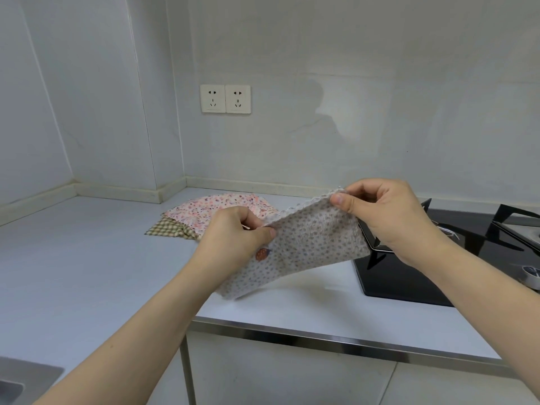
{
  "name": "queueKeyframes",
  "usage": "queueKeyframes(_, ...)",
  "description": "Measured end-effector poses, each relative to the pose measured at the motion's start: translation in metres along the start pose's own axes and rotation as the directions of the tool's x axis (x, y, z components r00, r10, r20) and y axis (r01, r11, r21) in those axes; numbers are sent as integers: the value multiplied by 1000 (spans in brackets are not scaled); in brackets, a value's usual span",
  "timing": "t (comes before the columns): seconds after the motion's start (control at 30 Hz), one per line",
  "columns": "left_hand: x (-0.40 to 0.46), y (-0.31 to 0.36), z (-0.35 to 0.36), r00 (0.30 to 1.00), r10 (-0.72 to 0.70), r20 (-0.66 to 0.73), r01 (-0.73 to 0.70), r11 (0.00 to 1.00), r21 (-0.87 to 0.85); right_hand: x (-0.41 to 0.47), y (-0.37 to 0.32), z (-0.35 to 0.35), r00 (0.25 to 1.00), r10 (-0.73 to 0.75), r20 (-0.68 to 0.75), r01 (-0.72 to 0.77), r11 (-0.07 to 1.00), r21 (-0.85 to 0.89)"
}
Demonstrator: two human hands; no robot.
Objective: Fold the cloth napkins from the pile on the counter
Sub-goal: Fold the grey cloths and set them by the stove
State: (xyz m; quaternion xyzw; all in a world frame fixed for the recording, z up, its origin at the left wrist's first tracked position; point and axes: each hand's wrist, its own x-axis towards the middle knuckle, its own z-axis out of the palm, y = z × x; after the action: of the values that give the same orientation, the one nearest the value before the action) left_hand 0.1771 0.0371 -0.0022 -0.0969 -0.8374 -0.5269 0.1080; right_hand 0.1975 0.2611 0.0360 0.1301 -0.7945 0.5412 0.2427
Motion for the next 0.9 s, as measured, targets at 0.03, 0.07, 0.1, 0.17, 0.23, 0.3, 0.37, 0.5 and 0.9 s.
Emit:
queueKeyframes(0.03,0,0,0,1000,-5,7,5,1000,29,0,3,-1,1000,7,-16,-7,1000,1)
queueKeyframes(0.07,-1,-1,0,1000,-15,14,15,998,55,0,5,-2,999,14,-37,-14,1000,5)
queueKeyframes(0.1,0,-1,1,999,-28,19,27,997,70,0,8,-3,998,19,-59,-19,1000,14)
queueKeyframes(0.17,0,-1,2,999,-45,23,43,997,68,0,12,-3,996,11,-89,-8,999,40)
queueKeyframes(0.23,0,-1,3,1000,-24,12,23,997,69,-1,14,-2,996,-19,-92,23,999,41)
queueKeyframes(0.3,0,-1,3,999,9,-34,-7,998,70,-2,15,0,995,-57,-84,60,998,26)
queueKeyframes(0.37,0,1,2,995,31,-94,-25,998,60,-3,13,0,994,-67,-82,70,997,32)
queueKeyframes(0.5,1,1,-1,983,69,-171,-47,991,128,-4,12,0,996,-34,-85,38,998,45)
queueKeyframes(0.9,1,-14,2,966,257,11,-240,885,399,-4,33,-6,992,-19,-128,10,997,-72)
